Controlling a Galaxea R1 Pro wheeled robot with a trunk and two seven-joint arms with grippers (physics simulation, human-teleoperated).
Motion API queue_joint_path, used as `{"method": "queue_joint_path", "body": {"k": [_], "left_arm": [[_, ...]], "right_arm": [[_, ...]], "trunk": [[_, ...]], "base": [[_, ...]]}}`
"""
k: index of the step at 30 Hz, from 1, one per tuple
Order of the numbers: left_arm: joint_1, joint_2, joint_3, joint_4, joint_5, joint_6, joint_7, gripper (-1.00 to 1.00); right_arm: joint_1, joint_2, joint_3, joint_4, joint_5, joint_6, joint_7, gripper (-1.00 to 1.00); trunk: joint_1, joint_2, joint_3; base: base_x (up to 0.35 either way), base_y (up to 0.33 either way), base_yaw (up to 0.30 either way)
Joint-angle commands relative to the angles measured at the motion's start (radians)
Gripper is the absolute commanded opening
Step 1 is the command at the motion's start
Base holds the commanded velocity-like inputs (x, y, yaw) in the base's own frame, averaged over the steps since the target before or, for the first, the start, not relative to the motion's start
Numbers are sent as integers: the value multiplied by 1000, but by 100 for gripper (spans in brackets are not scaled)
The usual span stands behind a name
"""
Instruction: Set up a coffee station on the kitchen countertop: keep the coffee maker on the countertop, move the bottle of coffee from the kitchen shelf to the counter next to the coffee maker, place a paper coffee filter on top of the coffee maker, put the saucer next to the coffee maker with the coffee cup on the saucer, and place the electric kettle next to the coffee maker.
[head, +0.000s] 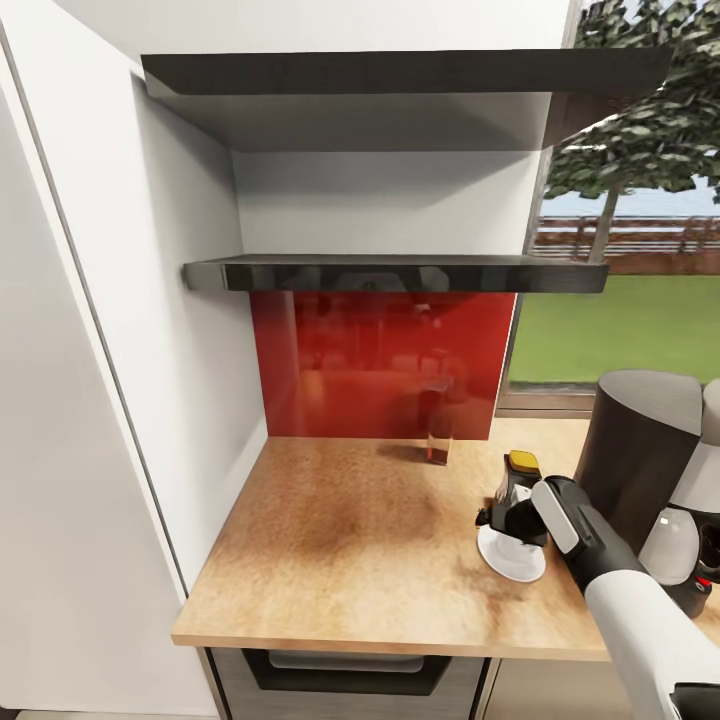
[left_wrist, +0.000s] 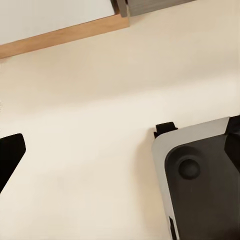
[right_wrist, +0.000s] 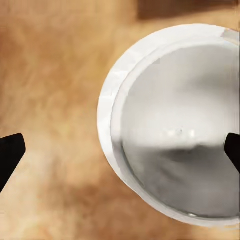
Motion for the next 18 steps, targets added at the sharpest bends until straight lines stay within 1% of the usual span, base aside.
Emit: {"method": "queue_joint_path", "body": {"k": [1,3,4,6,9,12,14,16,18], "left_arm": [[0,0,9,0,-8,-3,-4,100],[0,0,9,0,-8,-3,-4,100],[0,0,9,0,-8,-3,-4,100],[0,0,9,-1,-8,-3,-4,100],[0,0,9,-1,-8,-3,-4,100],[0,-1,9,-1,-8,-3,-4,100],[0,-1,9,-1,-8,-3,-4,100],[0,-1,9,-1,-7,-3,-4,100],[0,-1,9,-1,-7,-3,-4,100]], "right_arm": [[0,0,-1,-22,-11,3,-9,100],[-1,-1,-1,-82,-10,4,-9,100],[-1,-1,-2,-142,-10,6,-10,100],[-2,-1,-2,-212,-9,7,-11,100],[-2,-1,-2,-257,-11,7,-11,100],[-2,0,-1,-268,-13,7,-10,100],[-2,11,-1,-271,-13,7,-10,100],[-2,45,0,-273,-13,7,-8,100],[-2,53,0,-273,-13,7,-8,100]], "trunk": [[0,-1,0],[0,-1,0],[0,-1,0],[0,-1,0],[0,-1,0],[0,-1,0],[0,-1,0],[0,-1,0],[0,-1,0]], "base": [[0,0,0],[0,0,0],[0,0,0],[0,0,0],[-6,0,0],[-160,16,0],[-265,91,0],[-281,171,0],[-279,205,0]]}}
